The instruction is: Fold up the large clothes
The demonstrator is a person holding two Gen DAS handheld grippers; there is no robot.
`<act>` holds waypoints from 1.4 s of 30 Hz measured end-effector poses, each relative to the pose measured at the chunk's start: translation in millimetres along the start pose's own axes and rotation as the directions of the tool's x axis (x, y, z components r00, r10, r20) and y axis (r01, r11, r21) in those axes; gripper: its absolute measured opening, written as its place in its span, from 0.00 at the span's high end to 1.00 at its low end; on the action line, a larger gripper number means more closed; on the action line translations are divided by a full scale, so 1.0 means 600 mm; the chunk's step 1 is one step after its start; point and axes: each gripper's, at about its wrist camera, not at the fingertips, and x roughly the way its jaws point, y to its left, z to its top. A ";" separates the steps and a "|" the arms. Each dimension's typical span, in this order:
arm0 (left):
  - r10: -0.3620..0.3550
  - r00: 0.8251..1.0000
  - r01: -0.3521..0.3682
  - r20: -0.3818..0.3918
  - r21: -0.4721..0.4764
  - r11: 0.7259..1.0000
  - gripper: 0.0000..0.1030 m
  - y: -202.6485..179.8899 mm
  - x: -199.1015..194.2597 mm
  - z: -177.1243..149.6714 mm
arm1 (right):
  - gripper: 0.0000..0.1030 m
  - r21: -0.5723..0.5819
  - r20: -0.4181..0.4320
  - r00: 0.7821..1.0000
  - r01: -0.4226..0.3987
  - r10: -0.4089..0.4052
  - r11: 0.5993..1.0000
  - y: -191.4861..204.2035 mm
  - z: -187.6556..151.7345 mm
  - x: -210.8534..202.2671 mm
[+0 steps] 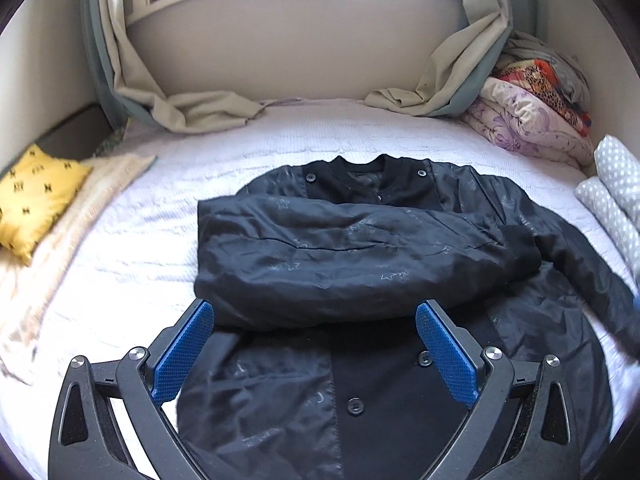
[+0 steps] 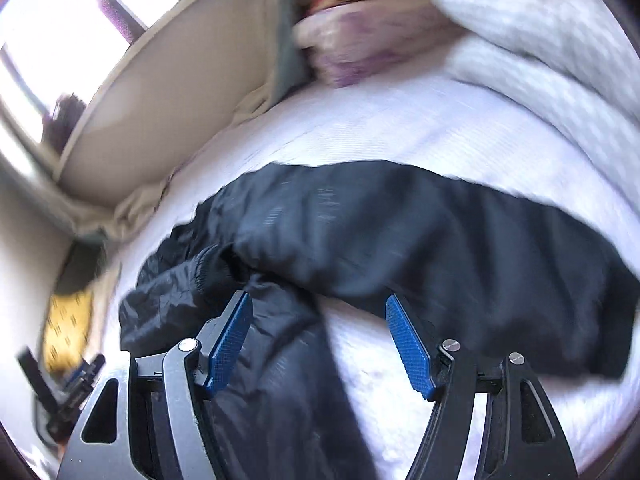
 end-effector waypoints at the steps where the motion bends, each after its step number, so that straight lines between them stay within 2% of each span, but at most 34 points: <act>1: -0.004 1.000 0.004 -0.001 -0.011 1.000 0.00 0.003 0.000 -0.001 | 0.34 0.052 0.011 1.000 -0.007 0.006 0.999 -0.026 -0.007 -0.012; 5: -0.007 1.000 0.007 -0.006 -0.019 1.000 0.00 0.004 0.003 -0.002 | 0.34 0.268 0.055 0.998 -0.027 0.013 0.963 -0.118 -0.052 -0.041; 11: 0.007 1.000 -0.007 -0.010 -0.021 1.000 0.00 0.005 0.002 -0.005 | 0.34 0.398 0.089 0.995 -0.084 0.053 0.914 -0.170 -0.081 -0.037; 17: 0.009 1.000 -0.009 -0.006 -0.030 0.999 0.00 0.010 -0.001 -0.005 | 0.34 0.589 0.139 0.990 -0.113 0.038 0.800 -0.235 -0.091 -0.015; 19: 0.007 1.000 -0.007 -0.007 -0.036 0.999 0.00 0.012 0.000 -0.004 | 0.34 0.618 0.174 0.985 -0.114 0.006 0.778 -0.246 -0.086 -0.014; 24: -0.002 1.000 0.002 -0.006 -0.041 0.999 0.00 0.011 -0.002 -0.004 | 0.36 0.603 0.199 0.976 -0.050 -0.089 0.796 -0.246 -0.056 0.001; 27: 0.002 1.000 -0.002 -0.001 -0.039 0.999 0.00 0.012 -0.005 -0.004 | 0.46 0.590 0.220 0.965 -0.015 -0.143 0.807 -0.247 -0.039 0.009; 30: 0.003 1.000 -0.003 0.002 -0.050 0.999 0.00 0.019 -0.007 -0.002 | 0.58 0.578 0.238 0.954 0.012 -0.183 0.816 -0.257 -0.022 0.013; 32: 0.002 1.000 -0.002 0.004 -0.065 0.998 0.00 0.026 -0.008 0.001 | 0.74 0.574 0.239 0.953 0.015 -0.185 0.819 -0.261 -0.011 0.015; 34: 0.002 1.000 -0.001 0.006 -0.079 0.997 0.00 0.032 -0.008 0.003 | 0.84 0.564 0.233 0.958 0.006 -0.166 0.826 -0.264 0.001 0.016; 37: 0.001 1.000 -0.001 0.009 -0.096 0.995 0.00 0.039 -0.009 0.007 | 0.87 0.514 0.246 0.953 0.028 -0.178 0.857 -0.249 0.016 -0.001; 42: 0.002 1.000 -0.001 0.014 -0.091 0.996 0.00 0.038 -0.011 0.010 | 0.87 0.380 0.275 0.926 0.143 -0.259 0.914 -0.184 0.050 -0.031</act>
